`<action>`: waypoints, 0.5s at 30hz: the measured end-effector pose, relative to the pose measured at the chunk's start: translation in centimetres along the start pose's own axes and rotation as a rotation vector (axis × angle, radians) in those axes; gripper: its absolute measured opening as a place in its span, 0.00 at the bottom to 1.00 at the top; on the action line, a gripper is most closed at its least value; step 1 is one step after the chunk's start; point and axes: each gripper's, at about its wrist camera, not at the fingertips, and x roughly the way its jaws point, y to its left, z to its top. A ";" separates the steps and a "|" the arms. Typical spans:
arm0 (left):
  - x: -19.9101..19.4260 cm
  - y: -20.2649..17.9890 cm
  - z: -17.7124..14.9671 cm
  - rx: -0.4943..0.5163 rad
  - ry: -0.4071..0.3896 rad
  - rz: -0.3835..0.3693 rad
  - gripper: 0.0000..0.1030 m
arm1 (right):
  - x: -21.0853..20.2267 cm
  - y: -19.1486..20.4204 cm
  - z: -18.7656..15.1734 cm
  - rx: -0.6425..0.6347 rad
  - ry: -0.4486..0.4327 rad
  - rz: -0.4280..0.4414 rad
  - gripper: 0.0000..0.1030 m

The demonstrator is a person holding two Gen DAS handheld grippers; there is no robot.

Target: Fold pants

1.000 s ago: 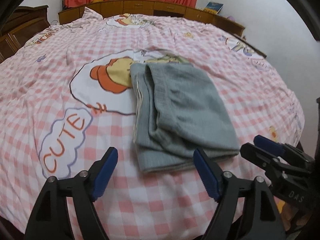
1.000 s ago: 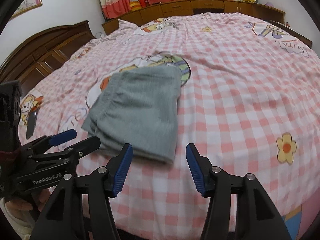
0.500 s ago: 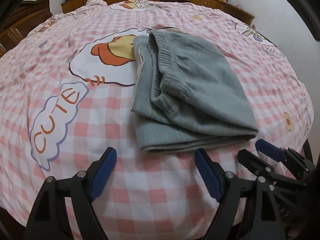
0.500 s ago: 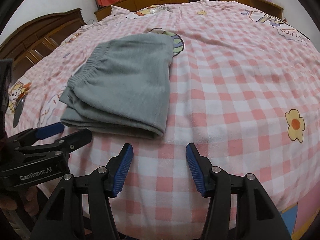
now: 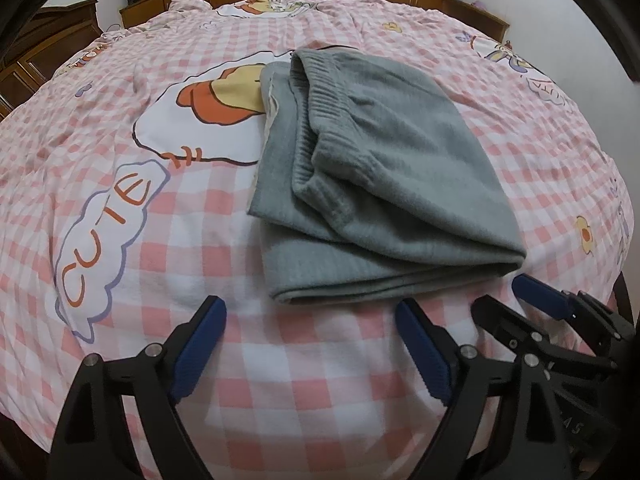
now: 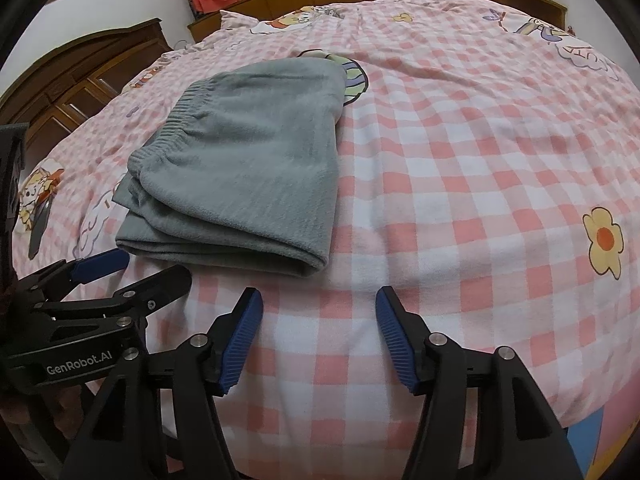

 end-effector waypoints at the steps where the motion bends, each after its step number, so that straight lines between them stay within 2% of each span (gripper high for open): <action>1: 0.0 0.0 0.0 0.000 0.000 0.000 0.88 | 0.0 0.1 0.0 -0.001 -0.001 -0.001 0.60; 15: 0.2 0.0 0.0 0.000 0.005 -0.003 0.89 | 0.1 0.0 0.0 0.004 -0.001 0.006 0.60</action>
